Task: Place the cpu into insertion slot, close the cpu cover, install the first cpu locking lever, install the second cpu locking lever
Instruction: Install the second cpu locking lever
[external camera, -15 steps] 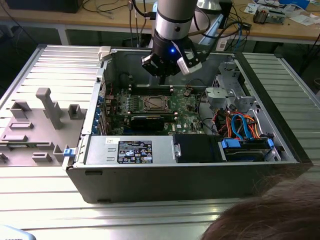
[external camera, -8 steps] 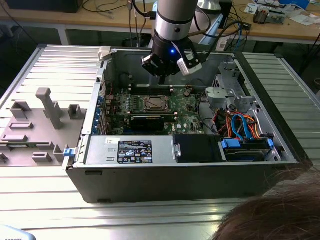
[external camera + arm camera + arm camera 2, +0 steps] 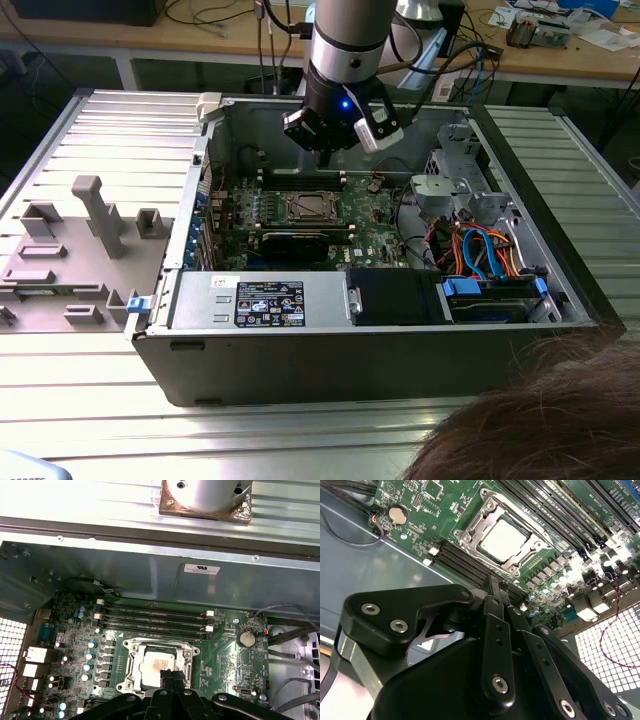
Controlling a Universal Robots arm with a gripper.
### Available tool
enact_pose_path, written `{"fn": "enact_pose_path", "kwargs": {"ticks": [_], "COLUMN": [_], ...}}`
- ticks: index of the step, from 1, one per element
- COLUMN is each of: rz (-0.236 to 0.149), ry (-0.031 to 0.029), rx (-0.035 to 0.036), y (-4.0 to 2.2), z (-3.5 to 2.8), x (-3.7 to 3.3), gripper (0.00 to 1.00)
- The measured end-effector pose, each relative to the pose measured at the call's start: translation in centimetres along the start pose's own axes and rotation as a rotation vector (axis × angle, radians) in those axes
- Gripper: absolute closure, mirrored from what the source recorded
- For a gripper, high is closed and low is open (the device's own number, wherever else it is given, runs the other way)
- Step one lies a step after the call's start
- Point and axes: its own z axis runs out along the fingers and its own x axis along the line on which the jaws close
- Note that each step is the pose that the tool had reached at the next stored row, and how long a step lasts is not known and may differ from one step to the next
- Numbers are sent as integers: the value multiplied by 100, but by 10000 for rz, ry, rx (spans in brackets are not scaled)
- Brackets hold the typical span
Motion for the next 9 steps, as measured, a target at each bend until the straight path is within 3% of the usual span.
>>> {"fn": "enact_pose_path", "kwargs": {"ticks": [9], "rz": [-10], "ry": [-30], "rx": [-278], "y": [-23], "z": [-6], "x": [3], "gripper": [89]}}
